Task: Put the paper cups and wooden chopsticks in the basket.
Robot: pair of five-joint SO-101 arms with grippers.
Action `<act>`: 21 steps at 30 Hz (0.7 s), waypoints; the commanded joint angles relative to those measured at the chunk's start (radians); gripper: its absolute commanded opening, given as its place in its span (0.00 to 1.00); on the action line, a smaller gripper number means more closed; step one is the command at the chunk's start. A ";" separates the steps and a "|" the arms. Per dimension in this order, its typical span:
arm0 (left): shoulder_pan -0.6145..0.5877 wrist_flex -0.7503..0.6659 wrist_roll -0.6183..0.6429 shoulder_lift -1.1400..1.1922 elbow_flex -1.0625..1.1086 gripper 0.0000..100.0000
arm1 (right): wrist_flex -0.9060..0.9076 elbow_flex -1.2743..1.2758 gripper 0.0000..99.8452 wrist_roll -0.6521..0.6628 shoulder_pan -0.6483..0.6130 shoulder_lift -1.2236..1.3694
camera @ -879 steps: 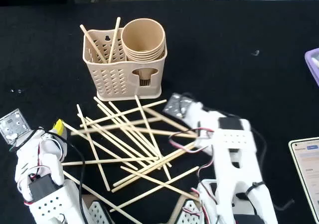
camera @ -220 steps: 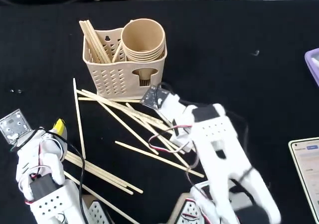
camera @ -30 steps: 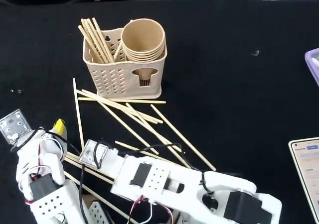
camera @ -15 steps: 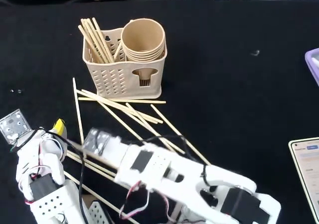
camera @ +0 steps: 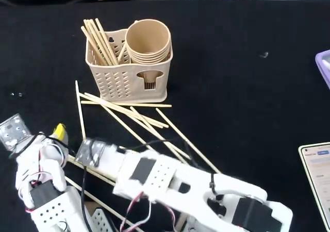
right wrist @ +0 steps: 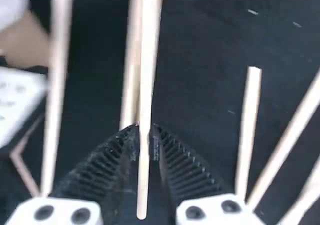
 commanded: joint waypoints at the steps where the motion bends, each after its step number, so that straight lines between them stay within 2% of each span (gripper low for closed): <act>1: -0.064 -0.018 0.063 -0.006 -0.042 0.28 | -0.034 -0.021 0.09 -0.041 -0.040 -0.025; 4: -0.107 -0.018 0.103 -0.006 -0.047 0.28 | -0.051 -0.018 0.17 -0.072 -0.035 -0.004; 7: -0.116 -0.018 0.106 -0.006 -0.047 0.28 | -0.055 -0.027 0.19 -0.072 -0.041 0.016; 15: -0.117 -0.018 0.106 -0.006 -0.048 0.28 | -0.186 -0.036 0.19 -0.074 -0.041 0.186; 19: -0.117 -0.018 0.106 -0.006 -0.048 0.28 | -0.123 -0.107 0.18 -0.072 -0.038 0.255; 21: -0.116 -0.018 0.106 -0.006 -0.048 0.28 | -0.104 -0.116 0.12 -0.063 -0.028 0.260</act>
